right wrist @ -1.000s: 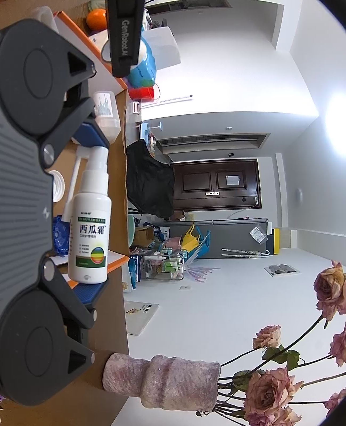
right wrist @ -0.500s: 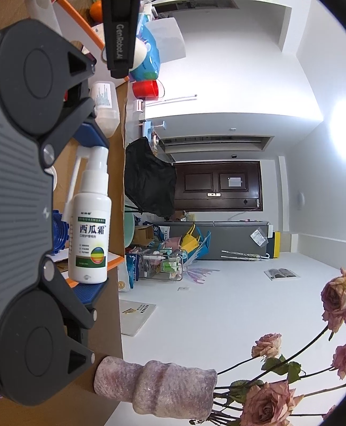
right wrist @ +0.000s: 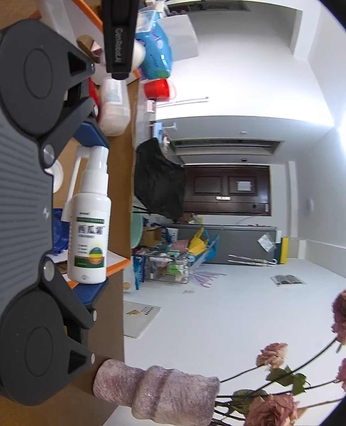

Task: Organize rigid objects
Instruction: 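Open both tools to drop the tape roll and spray bottle into the box, then move both tools back over the table toward the purple cap and cream cube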

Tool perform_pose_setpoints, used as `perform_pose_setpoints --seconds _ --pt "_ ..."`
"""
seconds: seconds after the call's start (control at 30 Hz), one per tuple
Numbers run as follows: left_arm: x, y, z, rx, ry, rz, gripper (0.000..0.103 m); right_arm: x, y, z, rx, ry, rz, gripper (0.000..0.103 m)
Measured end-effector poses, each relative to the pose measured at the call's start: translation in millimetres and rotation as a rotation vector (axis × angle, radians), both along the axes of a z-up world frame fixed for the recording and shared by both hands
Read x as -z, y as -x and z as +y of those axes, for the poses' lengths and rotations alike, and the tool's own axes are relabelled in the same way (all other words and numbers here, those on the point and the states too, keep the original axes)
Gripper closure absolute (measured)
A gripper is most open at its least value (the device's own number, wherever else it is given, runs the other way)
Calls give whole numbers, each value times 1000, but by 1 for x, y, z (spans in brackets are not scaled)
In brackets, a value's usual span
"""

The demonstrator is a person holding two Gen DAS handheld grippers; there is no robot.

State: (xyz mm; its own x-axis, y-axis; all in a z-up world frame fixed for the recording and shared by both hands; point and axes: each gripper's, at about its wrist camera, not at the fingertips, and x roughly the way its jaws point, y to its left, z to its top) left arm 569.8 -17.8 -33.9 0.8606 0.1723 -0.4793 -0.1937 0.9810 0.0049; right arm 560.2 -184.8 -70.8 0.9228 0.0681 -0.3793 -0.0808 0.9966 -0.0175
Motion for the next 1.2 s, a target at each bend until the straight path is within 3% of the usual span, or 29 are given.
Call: perform_pose_setpoints --seconds 0.13,0.3,1.2 --pt "-4 3 4 -37 -15 -23 0 4 -6 -3 28 5 39 0" --pt "-5 3 5 -47 -8 -23 0 8 -9 -6 36 -14 73 0" --pt "-14 33 8 -62 40 -22 0 -7 22 -18 49 -35 26 0"
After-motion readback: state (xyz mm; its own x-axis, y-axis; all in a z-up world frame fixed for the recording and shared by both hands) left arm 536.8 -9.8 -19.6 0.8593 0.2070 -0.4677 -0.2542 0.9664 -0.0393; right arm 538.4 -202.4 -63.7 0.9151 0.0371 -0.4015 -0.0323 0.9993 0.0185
